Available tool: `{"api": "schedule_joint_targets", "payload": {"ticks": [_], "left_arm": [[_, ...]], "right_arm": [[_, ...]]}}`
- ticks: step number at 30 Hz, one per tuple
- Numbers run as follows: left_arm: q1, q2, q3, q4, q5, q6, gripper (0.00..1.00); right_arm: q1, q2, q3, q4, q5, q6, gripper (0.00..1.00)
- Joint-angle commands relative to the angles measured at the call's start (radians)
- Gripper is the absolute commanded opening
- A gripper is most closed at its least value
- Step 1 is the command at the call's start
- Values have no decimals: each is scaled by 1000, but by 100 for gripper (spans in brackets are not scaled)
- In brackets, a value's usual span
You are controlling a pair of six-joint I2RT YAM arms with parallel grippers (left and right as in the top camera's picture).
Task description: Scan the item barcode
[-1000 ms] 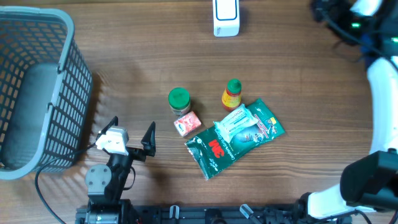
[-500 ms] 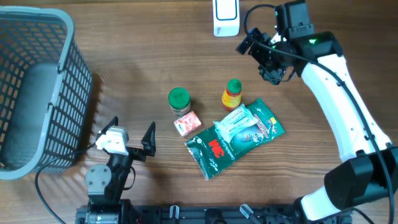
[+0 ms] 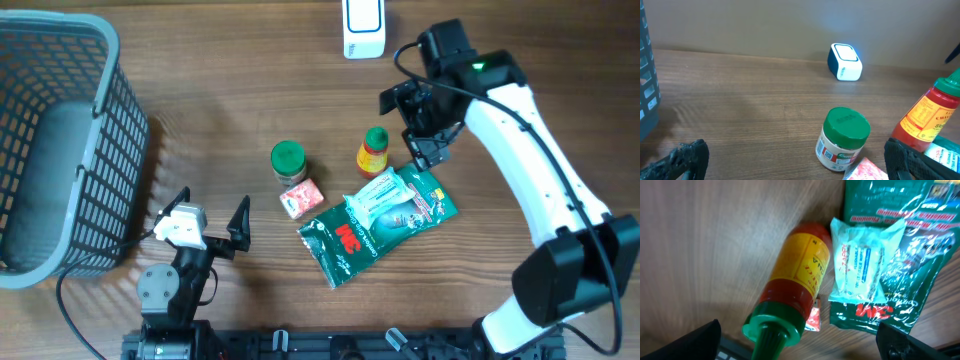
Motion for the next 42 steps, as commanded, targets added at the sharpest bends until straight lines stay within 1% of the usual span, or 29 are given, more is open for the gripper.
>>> {"api": "schedule_joint_targets", "payload": {"ticks": [1,7,8,10,11,12,14,17,18,19,21,22,23,25,27,29,30,31,34,36,37,42], "left_arm": [[-4,-2,-2,-7,-10,20,100],[-4,-2,-2,-8,-10,20,100],[-4,-2,-2,-7,-10,20,100],[-4,-2,-2,-7,-10,20,100],[-4,-2,-2,-7,-10,20,100],[-4,-2,-2,-7,-10,20,100],[-4,-2,-2,-7,-10,20,100],[-4,-2,-2,-7,-10,20,100],[-4,-2,-2,-7,-10,20,100],[-4,-2,-2,-7,-10,20,100],[-4,-2,-2,-7,-10,20,100],[-4,-2,-2,-7,-10,20,100],[-4,-2,-2,-7,-10,20,100],[-4,-2,-2,-7,-10,20,100],[-4,-2,-2,-7,-10,20,100],[-4,-2,-2,-7,-10,20,100],[-4,-2,-2,-7,-10,20,100],[-4,-2,-2,-7,-10,20,100],[-4,-2,-2,-7,-10,20,100],[-4,-2,-2,-7,-10,20,100],[-4,-2,-2,-7,-10,20,100],[-4,-2,-2,-7,-10,20,100]], "right_arm": [[26,48,-1,29,13,55,100],[66,122,-1,43,18,52,100],[72,137,-1,48,24,53,98],[80,165,-1,60,32,51,88],[82,177,-1,65,31,42,81],[84,188,-1,72,30,21,78],[85,198,-1,77,32,-38,74],[84,199,-1,80,55,-181,68],[82,197,0,81,63,-239,64],[81,196,0,83,69,-301,57],[80,195,0,83,78,-399,50],[80,195,2,82,85,-449,47],[80,193,2,82,90,-496,43],[80,189,8,78,105,-571,41],[80,182,16,73,127,-610,41],[80,169,17,76,154,-625,55],[80,163,18,76,169,-627,60],[80,155,20,75,189,-627,62],[80,131,35,72,204,-659,80],[80,109,47,62,204,-660,87],[80,97,48,60,204,-665,89],[80,31,48,59,203,-682,91]]}}
